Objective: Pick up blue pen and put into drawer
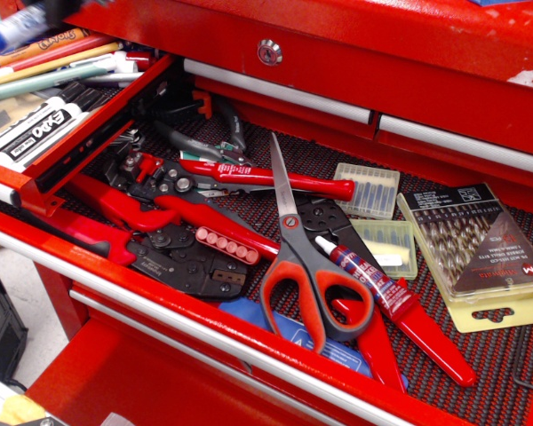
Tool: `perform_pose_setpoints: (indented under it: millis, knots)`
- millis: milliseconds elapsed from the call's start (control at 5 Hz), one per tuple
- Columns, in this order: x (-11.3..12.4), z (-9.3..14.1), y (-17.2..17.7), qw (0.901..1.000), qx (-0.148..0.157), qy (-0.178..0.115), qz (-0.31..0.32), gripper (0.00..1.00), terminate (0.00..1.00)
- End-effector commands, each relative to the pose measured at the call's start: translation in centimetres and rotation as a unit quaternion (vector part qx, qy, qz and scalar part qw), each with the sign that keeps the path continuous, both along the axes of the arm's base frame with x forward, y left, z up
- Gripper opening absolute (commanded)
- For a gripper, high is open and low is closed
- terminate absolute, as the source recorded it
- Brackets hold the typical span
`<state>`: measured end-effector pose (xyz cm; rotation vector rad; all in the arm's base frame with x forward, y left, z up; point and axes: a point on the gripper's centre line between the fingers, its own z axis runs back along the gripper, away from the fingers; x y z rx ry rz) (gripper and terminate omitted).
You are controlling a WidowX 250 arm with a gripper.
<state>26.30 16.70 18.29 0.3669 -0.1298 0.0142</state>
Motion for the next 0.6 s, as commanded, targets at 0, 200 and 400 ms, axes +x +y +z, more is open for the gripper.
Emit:
perform_pose_setpoints:
  millis: [0,200,400]
  knots:
    - [0.03,1.68,0.11,0.9995,0.003,-0.03,-0.006,1.0,0.0]
    - [0.03,1.68,0.11,0.9995,0.003,-0.03,-0.006,1.0,0.0]
    - [0.03,1.68,0.11,0.9995,0.003,-0.03,-0.006,1.0,1.0]
